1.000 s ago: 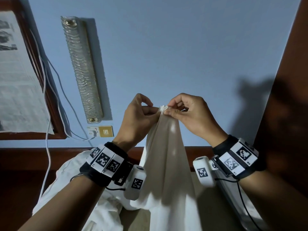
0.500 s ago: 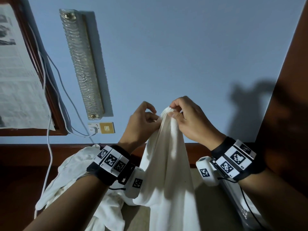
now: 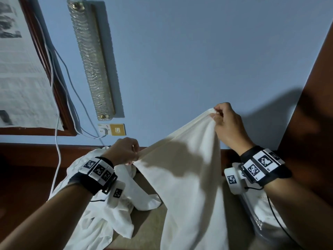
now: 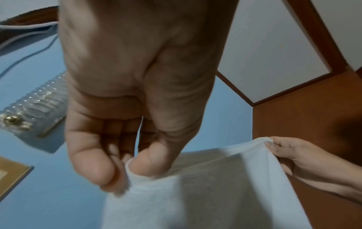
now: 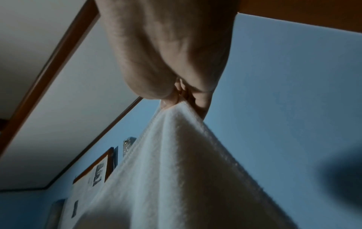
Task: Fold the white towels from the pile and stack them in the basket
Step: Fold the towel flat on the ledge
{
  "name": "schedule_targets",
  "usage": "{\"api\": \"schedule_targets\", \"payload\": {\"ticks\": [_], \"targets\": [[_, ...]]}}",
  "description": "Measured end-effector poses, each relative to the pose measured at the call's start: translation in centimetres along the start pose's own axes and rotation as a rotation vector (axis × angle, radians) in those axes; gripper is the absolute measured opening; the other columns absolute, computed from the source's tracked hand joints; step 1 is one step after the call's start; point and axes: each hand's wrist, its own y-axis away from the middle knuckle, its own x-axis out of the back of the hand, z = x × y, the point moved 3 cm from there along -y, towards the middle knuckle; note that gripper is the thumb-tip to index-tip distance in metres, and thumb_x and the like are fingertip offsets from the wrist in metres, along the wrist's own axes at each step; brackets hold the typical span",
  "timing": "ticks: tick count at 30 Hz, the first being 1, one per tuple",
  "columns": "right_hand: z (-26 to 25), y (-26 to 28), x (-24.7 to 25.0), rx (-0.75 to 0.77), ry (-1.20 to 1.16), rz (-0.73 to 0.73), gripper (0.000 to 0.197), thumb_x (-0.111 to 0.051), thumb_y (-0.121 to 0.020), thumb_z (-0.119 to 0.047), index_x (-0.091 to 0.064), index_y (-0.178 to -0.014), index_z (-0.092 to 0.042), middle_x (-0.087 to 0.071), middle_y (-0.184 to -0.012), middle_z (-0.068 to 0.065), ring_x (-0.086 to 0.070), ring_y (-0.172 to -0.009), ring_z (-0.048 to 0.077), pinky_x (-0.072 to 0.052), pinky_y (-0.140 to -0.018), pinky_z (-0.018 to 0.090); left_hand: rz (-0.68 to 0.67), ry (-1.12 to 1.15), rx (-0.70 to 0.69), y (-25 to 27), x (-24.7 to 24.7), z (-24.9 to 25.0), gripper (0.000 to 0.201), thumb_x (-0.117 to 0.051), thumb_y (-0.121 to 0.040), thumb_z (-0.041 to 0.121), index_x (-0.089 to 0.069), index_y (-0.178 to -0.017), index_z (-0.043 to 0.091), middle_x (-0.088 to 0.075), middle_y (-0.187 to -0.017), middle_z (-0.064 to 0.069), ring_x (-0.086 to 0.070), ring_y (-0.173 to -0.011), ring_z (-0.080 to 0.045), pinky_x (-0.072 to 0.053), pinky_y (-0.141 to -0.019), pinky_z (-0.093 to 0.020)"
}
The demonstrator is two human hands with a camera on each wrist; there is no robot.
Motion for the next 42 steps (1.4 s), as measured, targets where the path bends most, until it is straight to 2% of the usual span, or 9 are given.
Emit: {"api": "schedule_targets", "payload": {"ticks": [4,9,13,19,25,28,32,39,42], "targets": [[1.3,-0.4,0.7,-0.051,-0.054,0.051,0.024,-0.058,-0.105,-0.017,-0.057,-0.126,-0.005,-0.06,-0.109,-0.002,-0.053,-0.1,0.015,-0.033,-0.08,0.016,0.066,-0.049,-0.191,1.2,-0.8,0.8,0.032,-0.066,-0.084,-0.001,-0.051,-0.087,0.027,-0.062,-0.077,0.003,-0.054,-0.06,-0.005,-0.043,-0.057,-0.018],[1.8,-0.3,1.3,-0.066,-0.088,0.029,0.023,-0.057,-0.105,-0.021,-0.057,-0.126,-0.011,-0.06,-0.111,-0.004,-0.054,-0.102,0.012,-0.035,-0.081,0.016,0.054,-0.139,-0.346,2.0,-2.2,1.0,0.044,-0.05,-0.096,-0.001,-0.072,-0.114,0.033,-0.06,-0.099,0.006,-0.057,-0.084,-0.007,-0.04,-0.073,-0.024],[1.8,-0.1,1.8,-0.049,-0.09,0.058,0.023,-0.058,-0.105,-0.019,-0.058,-0.126,-0.01,-0.06,-0.11,-0.005,-0.054,-0.101,0.012,-0.035,-0.081,0.015,-0.09,-0.325,-0.208,2.5,-1.6,0.4,0.038,-0.042,-0.094,0.033,-0.075,-0.112,0.025,-0.07,-0.108,0.005,-0.064,-0.096,-0.02,-0.044,-0.078,-0.034],[2.6,1.0,1.8,-0.077,-0.062,0.092,0.022,-0.061,-0.102,-0.019,-0.061,-0.121,-0.009,-0.063,-0.108,-0.002,-0.058,-0.1,0.017,-0.039,-0.084,0.024,0.141,-0.378,-0.284,4.1,4.9,0.9,0.054,-0.054,-0.076,0.074,-0.077,-0.101,0.033,-0.073,-0.082,0.011,-0.067,-0.079,-0.015,-0.056,-0.08,-0.039],[2.0,2.7,3.1,-0.114,-0.371,0.15,0.017,-0.065,-0.1,-0.013,-0.068,-0.114,-0.021,-0.072,-0.101,-0.008,-0.064,-0.094,0.005,-0.052,-0.094,0.036,0.205,0.104,-0.45,7.7,9.3,2.3,0.021,-0.09,-0.08,0.024,-0.071,-0.09,0.023,-0.071,-0.085,-0.001,-0.07,-0.072,-0.011,-0.057,-0.073,-0.033],[-0.1,4.3,4.1,-0.111,-0.436,0.13,0.018,-0.064,-0.101,-0.01,-0.072,-0.112,-0.023,-0.072,-0.086,-0.021,-0.061,-0.081,-0.007,-0.047,-0.08,0.019,0.147,-0.093,-0.48,9.9,10.0,1.9,0.022,-0.08,-0.088,0.039,-0.071,-0.084,0.019,-0.068,-0.076,0.001,-0.064,-0.07,-0.009,-0.049,-0.069,-0.028],[-3.9,6.7,4.5,-0.083,-0.404,0.137,0.014,-0.063,-0.098,-0.022,-0.071,-0.098,-0.033,-0.071,-0.09,-0.018,-0.062,-0.087,-0.001,-0.047,-0.086,0.024,-0.045,-0.399,-0.414,12.5,10.5,1.0,0.045,-0.058,-0.096,0.062,-0.077,-0.086,0.023,-0.072,-0.08,0.005,-0.065,-0.077,-0.007,-0.051,-0.077,-0.027],[-8.1,10.6,7.4,-0.142,-0.314,0.105,0.019,-0.047,-0.101,-0.041,-0.06,-0.111,-0.032,-0.065,-0.106,-0.009,-0.06,-0.096,0.01,-0.048,-0.089,0.034,-0.098,0.286,-0.539,19.7,12.3,2.6,0.016,-0.075,-0.094,0.022,-0.077,-0.101,0.008,-0.071,-0.106,-0.003,-0.072,-0.095,-0.019,-0.054,-0.08,-0.03],[-10.0,12.2,8.8,-0.119,-0.279,0.101,0.015,-0.046,-0.106,-0.029,-0.06,-0.112,-0.027,-0.064,-0.103,-0.01,-0.058,-0.088,0.003,-0.044,-0.077,0.025,0.015,0.062,-0.637,20.4,12.0,2.8,0.012,-0.081,-0.091,0.026,-0.073,-0.088,0.017,-0.064,-0.093,0.001,-0.064,-0.077,-0.02,-0.047,-0.067,-0.035]]}}
